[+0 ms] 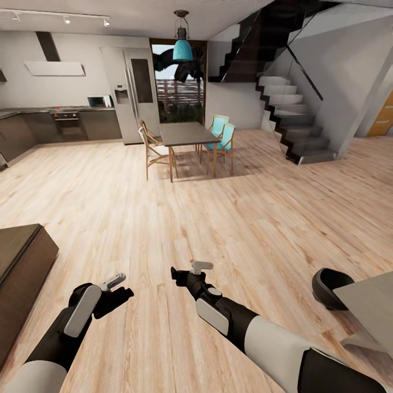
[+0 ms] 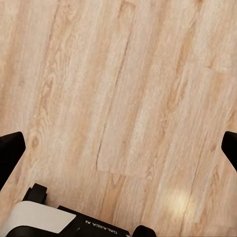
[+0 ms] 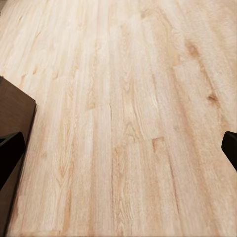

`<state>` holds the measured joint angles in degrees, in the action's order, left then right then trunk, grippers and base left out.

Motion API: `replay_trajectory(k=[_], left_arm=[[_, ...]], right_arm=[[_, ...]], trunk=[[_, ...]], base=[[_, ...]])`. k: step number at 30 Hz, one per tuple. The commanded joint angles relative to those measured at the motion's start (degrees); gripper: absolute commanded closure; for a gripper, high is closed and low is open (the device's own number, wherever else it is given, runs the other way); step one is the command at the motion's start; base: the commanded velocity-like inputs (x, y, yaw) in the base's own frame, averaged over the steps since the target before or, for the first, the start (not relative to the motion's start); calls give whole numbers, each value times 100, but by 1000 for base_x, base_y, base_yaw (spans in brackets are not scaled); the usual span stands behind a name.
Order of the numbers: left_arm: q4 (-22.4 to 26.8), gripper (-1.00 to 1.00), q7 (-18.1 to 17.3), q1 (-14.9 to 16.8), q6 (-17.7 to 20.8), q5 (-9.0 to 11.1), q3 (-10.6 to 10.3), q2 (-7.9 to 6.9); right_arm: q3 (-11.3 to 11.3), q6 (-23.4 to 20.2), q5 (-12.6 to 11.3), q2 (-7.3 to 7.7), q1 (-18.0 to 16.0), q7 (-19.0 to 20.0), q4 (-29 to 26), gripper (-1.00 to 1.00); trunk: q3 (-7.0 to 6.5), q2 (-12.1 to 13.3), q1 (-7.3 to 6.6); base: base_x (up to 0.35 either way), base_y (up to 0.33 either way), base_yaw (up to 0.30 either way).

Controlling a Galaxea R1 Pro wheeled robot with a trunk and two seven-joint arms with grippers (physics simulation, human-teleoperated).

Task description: Place each of the two pumpkins and all three candles from the living room inside a cabinet in the living room (use any cabinet), then make sure every cabinet is closed, and position the cauldron so it is next to a table in the living room.

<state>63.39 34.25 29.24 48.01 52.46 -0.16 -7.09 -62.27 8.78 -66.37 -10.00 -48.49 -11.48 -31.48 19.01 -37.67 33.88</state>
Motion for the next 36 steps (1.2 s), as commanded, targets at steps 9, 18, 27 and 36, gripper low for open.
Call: replay_trajectory(k=[9,18,27,36], left_arm=[[2,-100,48,3,59,69,0,-4],[-2,-100,47,3,60,63,7,-11],[-2,-100,47,3,60,65,7,-11],[-2,-100,47,3,60,67,2,-11]], right_arm=[[-48,45,-60,0,-11,-29,2,-100],[-48,45,-60,0,-11,-29,2,-100],[-50,52,-60,0,-11,-29,2,-100],[-57,54,-60,0,-11,-29,2,-100]], trunk=[[91,-370,200],[172,-731,398],[254,-1092,595],[336,-1453,793]], base=[[0,0,0],[0,0,1],[0,0,49],[0,0,62]])
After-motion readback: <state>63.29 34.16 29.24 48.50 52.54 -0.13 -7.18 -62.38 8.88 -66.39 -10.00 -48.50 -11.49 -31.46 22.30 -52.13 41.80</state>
